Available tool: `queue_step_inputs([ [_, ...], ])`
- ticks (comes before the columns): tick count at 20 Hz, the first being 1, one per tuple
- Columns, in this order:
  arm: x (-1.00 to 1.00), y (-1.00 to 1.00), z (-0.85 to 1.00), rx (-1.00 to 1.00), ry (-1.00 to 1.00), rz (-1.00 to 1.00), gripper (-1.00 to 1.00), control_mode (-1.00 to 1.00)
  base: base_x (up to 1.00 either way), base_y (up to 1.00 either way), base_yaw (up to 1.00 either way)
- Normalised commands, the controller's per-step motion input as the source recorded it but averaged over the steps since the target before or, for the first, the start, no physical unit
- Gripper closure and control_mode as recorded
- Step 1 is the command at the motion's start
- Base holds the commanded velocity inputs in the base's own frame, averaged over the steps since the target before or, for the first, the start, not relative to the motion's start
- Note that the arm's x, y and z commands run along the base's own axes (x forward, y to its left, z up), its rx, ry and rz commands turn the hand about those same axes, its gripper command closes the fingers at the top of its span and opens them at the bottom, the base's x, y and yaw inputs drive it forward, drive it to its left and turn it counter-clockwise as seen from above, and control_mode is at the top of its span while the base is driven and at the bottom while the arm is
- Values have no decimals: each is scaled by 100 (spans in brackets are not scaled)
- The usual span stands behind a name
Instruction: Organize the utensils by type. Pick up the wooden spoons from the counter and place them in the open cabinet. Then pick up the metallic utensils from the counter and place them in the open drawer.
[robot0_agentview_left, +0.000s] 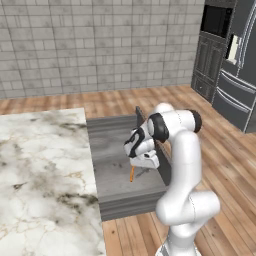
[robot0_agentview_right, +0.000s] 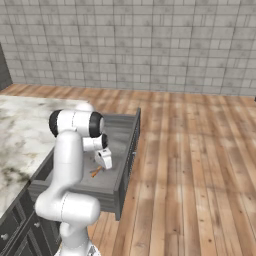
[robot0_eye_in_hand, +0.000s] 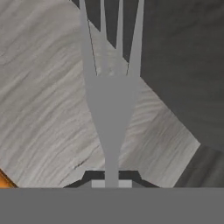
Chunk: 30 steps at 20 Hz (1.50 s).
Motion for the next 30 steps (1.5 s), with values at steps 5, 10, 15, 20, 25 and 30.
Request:
queue_step_inputs([
  [5,30,17,-46,0,14,-1,100,-100,0,0,0],
  [10,16,11,-41,0,5,-5,100,-100,0,0,0],
  [15,12,1,-39,0,0,-7,100,-100,0,0,0],
  [20,14,0,-28,0,0,-9,100,-100,0,0,0],
  [25,-2,0,-23,0,0,-6,-100,-100,0,0,0],
  [30,-12,-2,-5,0,0,-4,-100,-100,0,0,0],
])
